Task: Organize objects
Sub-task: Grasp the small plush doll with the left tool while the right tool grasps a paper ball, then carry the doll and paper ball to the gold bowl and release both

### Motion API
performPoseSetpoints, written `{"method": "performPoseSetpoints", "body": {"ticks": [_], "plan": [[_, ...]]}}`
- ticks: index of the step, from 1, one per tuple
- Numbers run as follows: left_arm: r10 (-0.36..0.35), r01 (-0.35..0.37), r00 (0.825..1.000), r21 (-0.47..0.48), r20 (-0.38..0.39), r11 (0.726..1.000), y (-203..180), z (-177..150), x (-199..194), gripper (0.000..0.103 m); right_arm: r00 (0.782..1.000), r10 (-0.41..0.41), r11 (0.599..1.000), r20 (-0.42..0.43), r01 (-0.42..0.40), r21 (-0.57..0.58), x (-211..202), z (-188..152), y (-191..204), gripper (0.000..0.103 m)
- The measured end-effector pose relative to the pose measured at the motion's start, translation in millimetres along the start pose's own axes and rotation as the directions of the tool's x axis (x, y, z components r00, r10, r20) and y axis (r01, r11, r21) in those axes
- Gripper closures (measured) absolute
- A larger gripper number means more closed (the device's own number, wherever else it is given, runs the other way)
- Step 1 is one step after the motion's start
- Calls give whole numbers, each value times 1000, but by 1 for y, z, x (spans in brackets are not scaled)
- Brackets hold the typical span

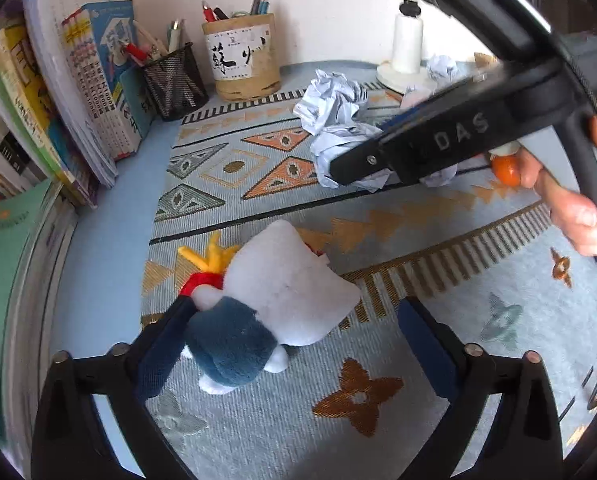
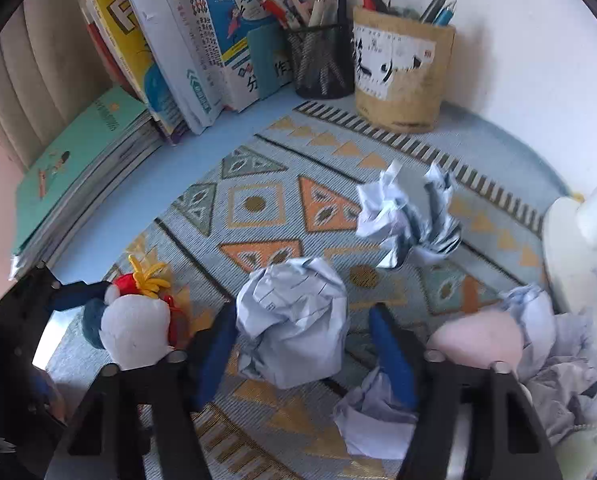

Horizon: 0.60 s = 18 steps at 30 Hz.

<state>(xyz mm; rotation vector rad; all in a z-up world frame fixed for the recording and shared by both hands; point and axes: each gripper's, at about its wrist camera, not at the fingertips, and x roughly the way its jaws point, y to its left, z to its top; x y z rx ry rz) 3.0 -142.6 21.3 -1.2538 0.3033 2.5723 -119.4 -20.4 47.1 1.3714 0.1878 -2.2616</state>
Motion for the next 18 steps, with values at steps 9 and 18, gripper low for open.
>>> {"method": "performPoseSetpoints", "body": {"ticks": [9, 18], "plan": [[-58, 66, 995, -102, 79, 993, 5, 0, -26, 33, 977, 156, 987, 143, -158, 9, -31, -16, -3, 58], [-115, 131, 960, -49, 255, 990, -65, 41, -91, 33, 927, 154, 982, 342, -182, 50, -143, -66, -33, 58]]}}
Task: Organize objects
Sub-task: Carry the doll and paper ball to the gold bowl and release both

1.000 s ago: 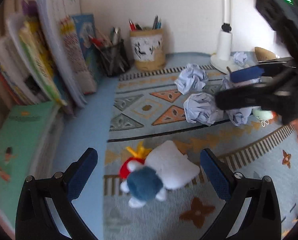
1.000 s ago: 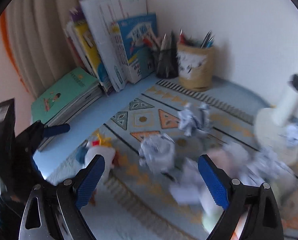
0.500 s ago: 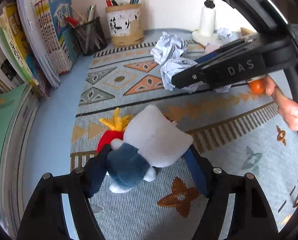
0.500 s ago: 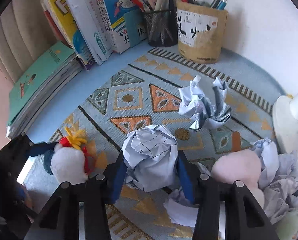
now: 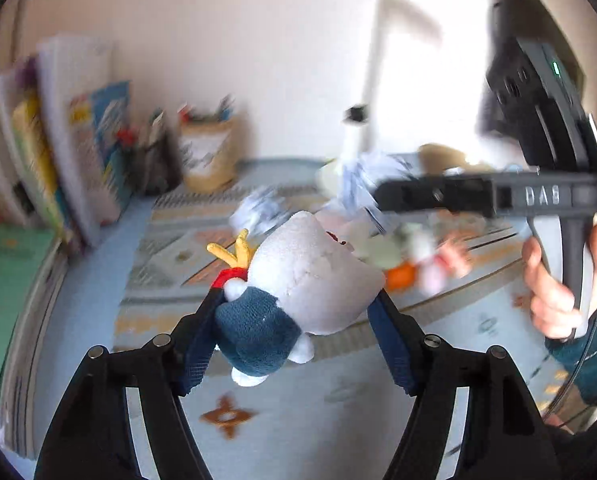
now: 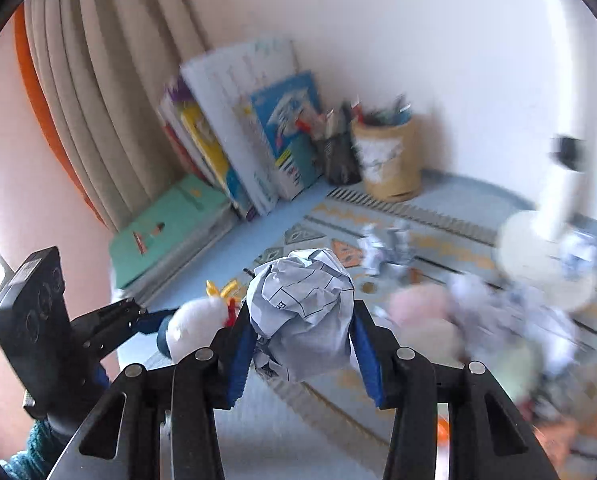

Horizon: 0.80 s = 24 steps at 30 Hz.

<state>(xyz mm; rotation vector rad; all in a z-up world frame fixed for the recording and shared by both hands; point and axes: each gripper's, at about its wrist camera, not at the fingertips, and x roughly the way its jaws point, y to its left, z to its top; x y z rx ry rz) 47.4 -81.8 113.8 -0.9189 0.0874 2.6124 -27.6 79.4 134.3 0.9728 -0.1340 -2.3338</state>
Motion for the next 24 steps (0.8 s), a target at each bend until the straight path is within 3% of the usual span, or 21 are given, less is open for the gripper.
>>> {"method": "performPoseSetpoints", "body": {"ticks": [3, 6, 8, 10, 12, 14, 18, 19, 20, 24], "plan": [[-41, 40, 999, 56, 24, 998, -44, 18, 5, 33, 999, -26, 998, 31, 25, 54, -51, -23, -28, 58], [-40, 36, 999, 95, 37, 995, -89, 36, 19, 32, 998, 50, 976, 22, -54, 210, -97, -54, -75, 58], [49, -54, 998, 127, 40, 990, -124, 52, 37, 32, 999, -8, 965, 44, -4, 262, -130, -68, -99, 58], [5, -8, 1000, 106, 31, 994, -148, 68, 53, 32, 987, -139, 951, 78, 112, 288, -171, -74, -121, 58], [-45, 44, 999, 72, 24, 996, -169, 87, 70, 32, 945, -300, 916, 129, 248, 314, -215, -73, -140, 58], [-81, 79, 996, 62, 31, 995, -194, 111, 89, 32, 896, -407, 874, 176, 326, 361, -250, -70, -157, 58], [-183, 183, 983, -6, 0, 983, -225, 149, 136, 32, 755, -632, 728, 176, 500, 468, -290, -67, -198, 58], [-195, 194, 981, -19, -10, 981, -231, 153, 145, 32, 737, -659, 699, 152, 525, 486, -292, -66, -209, 58], [-204, 203, 979, -32, -23, 979, -238, 157, 156, 32, 733, -670, 676, 119, 536, 505, -289, -65, -222, 58], [-240, 238, 969, -48, -56, 970, -259, 164, 196, 32, 783, -619, 667, 64, 481, 568, -270, -66, -260, 58]]}}
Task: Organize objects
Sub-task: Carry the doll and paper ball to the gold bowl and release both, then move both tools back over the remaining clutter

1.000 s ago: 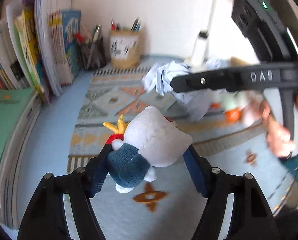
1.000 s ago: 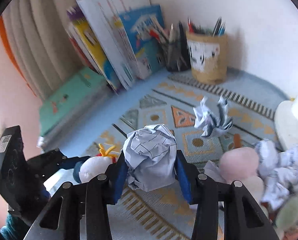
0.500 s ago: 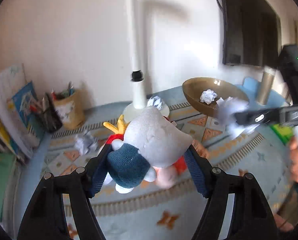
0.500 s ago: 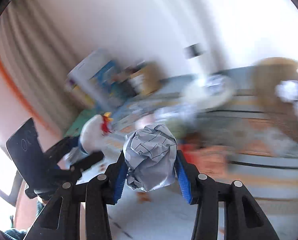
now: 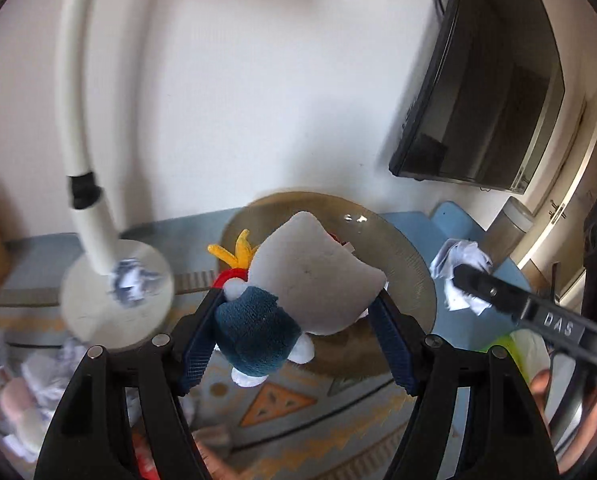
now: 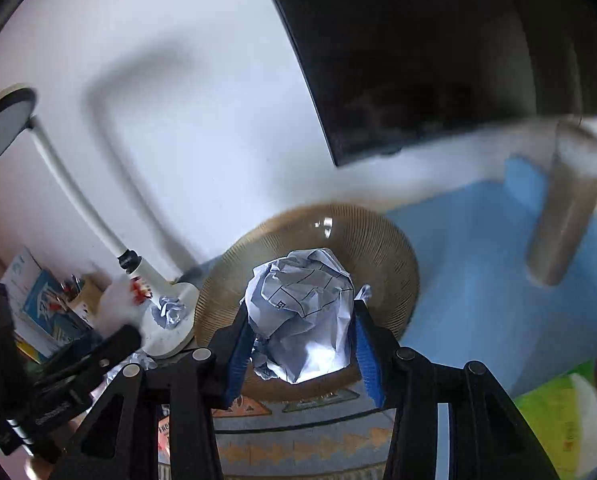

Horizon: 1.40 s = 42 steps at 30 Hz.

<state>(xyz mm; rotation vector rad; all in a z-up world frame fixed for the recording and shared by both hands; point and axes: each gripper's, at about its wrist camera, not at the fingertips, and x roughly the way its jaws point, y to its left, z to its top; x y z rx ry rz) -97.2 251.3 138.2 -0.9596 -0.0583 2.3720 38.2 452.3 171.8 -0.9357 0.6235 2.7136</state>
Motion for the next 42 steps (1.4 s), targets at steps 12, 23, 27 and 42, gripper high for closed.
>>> {"method": "performPoseSetpoints", "body": {"ticks": [12, 23, 27, 42], "plan": [[44, -47, 998, 56, 44, 997, -7, -15, -18, 1, 999, -45, 998, -10, 45, -35, 11, -6, -10, 22], [147, -139, 964, -51, 223, 989, 41, -54, -163, 1, 995, 86, 995, -41, -88, -45, -23, -41, 26, 22], [236, -198, 940, -171, 246, 965, 91, -90, -211, 1, 990, 133, 985, -50, -138, -104, -35, -66, 61, 19], [553, -483, 833, -447, 32, 753, 235, -206, -175, 1, 992, 85, 921, -91, -113, -373, 33, -181, 136, 16]]}}
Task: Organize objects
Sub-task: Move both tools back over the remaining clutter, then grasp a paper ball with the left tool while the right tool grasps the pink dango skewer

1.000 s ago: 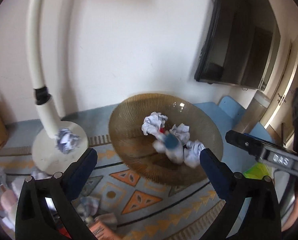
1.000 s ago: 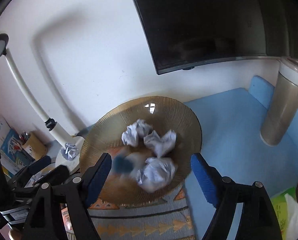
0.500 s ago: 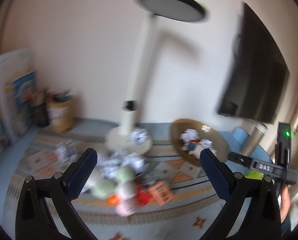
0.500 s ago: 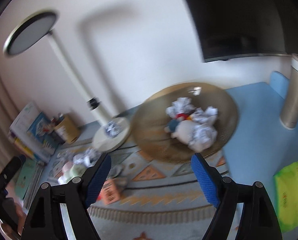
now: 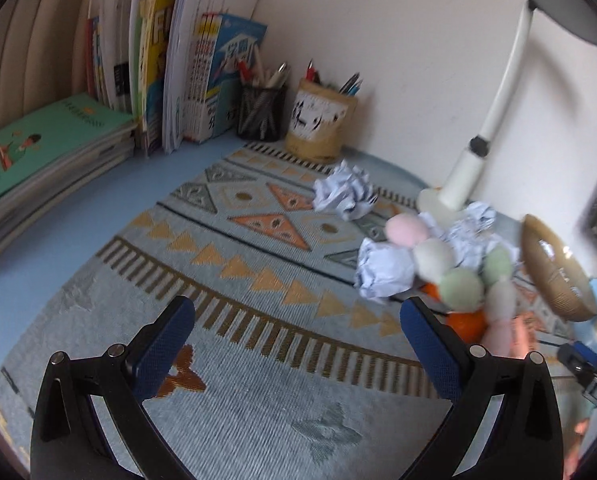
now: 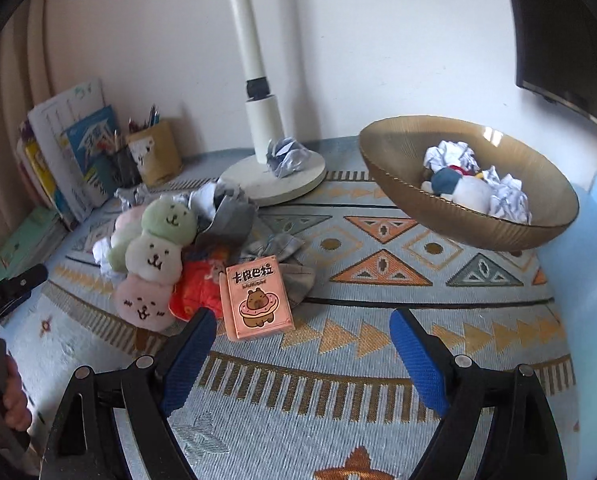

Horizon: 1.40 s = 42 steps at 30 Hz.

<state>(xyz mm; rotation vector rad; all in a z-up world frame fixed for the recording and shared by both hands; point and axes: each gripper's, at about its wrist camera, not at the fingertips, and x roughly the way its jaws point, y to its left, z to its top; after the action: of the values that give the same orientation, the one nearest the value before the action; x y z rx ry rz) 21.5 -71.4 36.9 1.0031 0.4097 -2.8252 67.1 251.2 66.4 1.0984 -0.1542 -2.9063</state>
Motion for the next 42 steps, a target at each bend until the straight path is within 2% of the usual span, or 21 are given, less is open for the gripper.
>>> {"method": "performPoseSetpoints", "body": {"ticks": [7, 12, 14, 16, 17, 18, 21, 23, 25, 27, 29, 32, 34, 35, 36, 37, 38, 39, 42], "plan": [[-11, 13, 999, 70, -31, 997, -13, -5, 6, 1, 999, -4, 1000, -51, 4, -7, 17, -3, 0, 16], [-9, 15, 999, 134, -52, 991, -23, -10, 6, 1, 999, -10, 1000, -52, 9, -22, 17, -4, 3, 16], [-38, 51, 996, 176, -76, 983, -28, -9, 6, 1, 999, -12, 1000, -52, 11, -16, 17, -2, 3, 16], [-76, 102, 990, 225, -119, 969, -33, -4, 10, 1, 997, 27, 1000, -72, -26, 12, 19, 3, 3, 16], [-83, 116, 987, 255, -138, 960, -36, 2, 12, 1, 992, 88, 995, -88, -84, 47, 20, 7, 4, 16], [-100, 144, 982, 284, -163, 948, -39, 9, 15, 1, 982, 160, 985, -98, -151, 87, 20, 14, 6, 16], [-135, 200, 972, 374, -194, 905, -47, 23, 23, 1, 957, 266, 960, -113, -253, 115, 25, 35, 30, 16], [-97, 180, 976, 474, -194, 862, -54, 27, 37, 1, 946, 294, 953, -135, -281, 112, 33, 43, 48, 16], [-83, 174, 978, 522, -192, 835, -59, 28, 49, 1, 943, 294, 954, -157, -280, 107, 45, 47, 66, 16], [-98, 208, 969, 540, -226, 815, -62, 27, 62, 1, 946, 272, 961, -176, -259, 94, 59, 46, 78, 16], [-100, 224, 964, 554, -245, 802, -67, 26, 74, 1, 951, 248, 968, -185, -234, 92, 69, 42, 82, 23], [-118, 248, 958, 548, -262, 799, -73, 27, 84, 8, 956, 226, 973, -189, -212, 91, 81, 41, 83, 24], [-131, 261, 955, 542, -268, 799, -75, 27, 86, 26, 958, 220, 974, -185, -208, 86, 86, 40, 82, 25], [-139, 271, 952, 536, -274, 799, -75, 27, 86, 31, 959, 221, 974, -175, -210, 80, 87, 39, 82, 28], [-145, 285, 946, 531, -291, 798, -76, 27, 88, 47, 961, 223, 974, -162, -214, 70, 86, 39, 83, 31], [-165, 319, 932, 514, -324, 796, -75, 26, 89, 60, 964, 222, 975, -150, -214, 66, 84, 39, 83, 40], [-173, 330, 927, 502, -333, 800, -74, 25, 88, 60, 965, 226, 973, -132, -220, 65, 82, 38, 84, 52], [-174, 324, 930, 501, -322, 802, -73, 25, 84, 60, 965, 232, 972, -123, -226, 61, 79, 37, 85, 57], [-202, 335, 926, 447, -318, 829, -60, 22, 67, 60, 967, 234, 972, -100, -230, 45, 70, 39, 88, 58]]}}
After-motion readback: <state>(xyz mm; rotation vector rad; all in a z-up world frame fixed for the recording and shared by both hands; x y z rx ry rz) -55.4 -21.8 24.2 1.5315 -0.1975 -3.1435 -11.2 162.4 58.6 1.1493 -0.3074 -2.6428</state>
